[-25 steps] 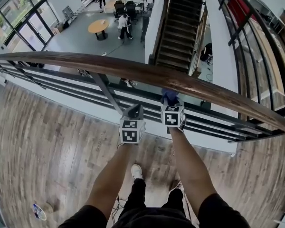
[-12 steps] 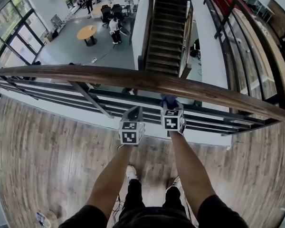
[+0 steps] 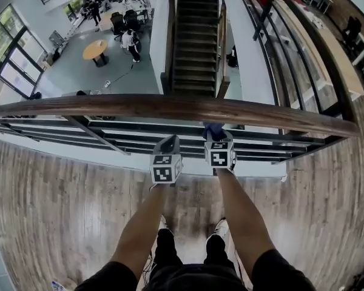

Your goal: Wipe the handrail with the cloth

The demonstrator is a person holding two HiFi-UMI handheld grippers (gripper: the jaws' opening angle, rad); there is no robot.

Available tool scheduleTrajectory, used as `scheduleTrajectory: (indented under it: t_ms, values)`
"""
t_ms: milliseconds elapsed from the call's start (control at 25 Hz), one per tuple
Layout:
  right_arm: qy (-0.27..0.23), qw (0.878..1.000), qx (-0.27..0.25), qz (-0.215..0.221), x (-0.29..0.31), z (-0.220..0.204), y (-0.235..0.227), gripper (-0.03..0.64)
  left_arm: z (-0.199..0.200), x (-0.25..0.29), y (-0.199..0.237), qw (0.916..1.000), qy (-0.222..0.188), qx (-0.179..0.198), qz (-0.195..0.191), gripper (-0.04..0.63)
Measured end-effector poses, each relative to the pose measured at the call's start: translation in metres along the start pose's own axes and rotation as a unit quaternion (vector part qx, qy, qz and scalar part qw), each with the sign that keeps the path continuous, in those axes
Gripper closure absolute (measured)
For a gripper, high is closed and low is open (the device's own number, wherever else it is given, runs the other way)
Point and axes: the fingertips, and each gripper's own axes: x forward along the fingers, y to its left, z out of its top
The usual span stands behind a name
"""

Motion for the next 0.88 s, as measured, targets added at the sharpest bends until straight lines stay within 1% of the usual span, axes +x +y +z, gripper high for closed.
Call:
scheduleTrajectory:
  t_ms: [280, 440, 600, 800, 880]
  values:
    - [0.003, 1.000, 0.025, -0.018, -0.023, -0.018, -0.078, 0.527, 0.004, 0.032, -0.075, 0.9994, 0.005, 0.008, -0.033, 0.594]
    - [0.000, 0.999, 0.032, -0.021, -0.030, -0.027, -0.115, 0.526, 0.012, 0.046, -0.109, 0.9990, -0.001, 0.003, -0.044, 0.594]
    - [0.001, 0.999, 0.048, -0.019, -0.040, -0.039, -0.152, 0.527, 0.011, 0.062, -0.148, 0.9983, 0.001, 0.018, -0.056, 0.594]
    - [-0.005, 0.998, 0.051, -0.022, -0.052, -0.040, -0.187, 0.527, 0.014, 0.079, -0.192, 0.9970, 0.011, 0.030, -0.070, 0.594]
    - [-0.004, 0.998, 0.054, -0.025, -0.057, -0.050, -0.209, 0.527, 0.008, 0.088, -0.218, 0.9965, 0.015, 0.033, -0.075, 0.593]
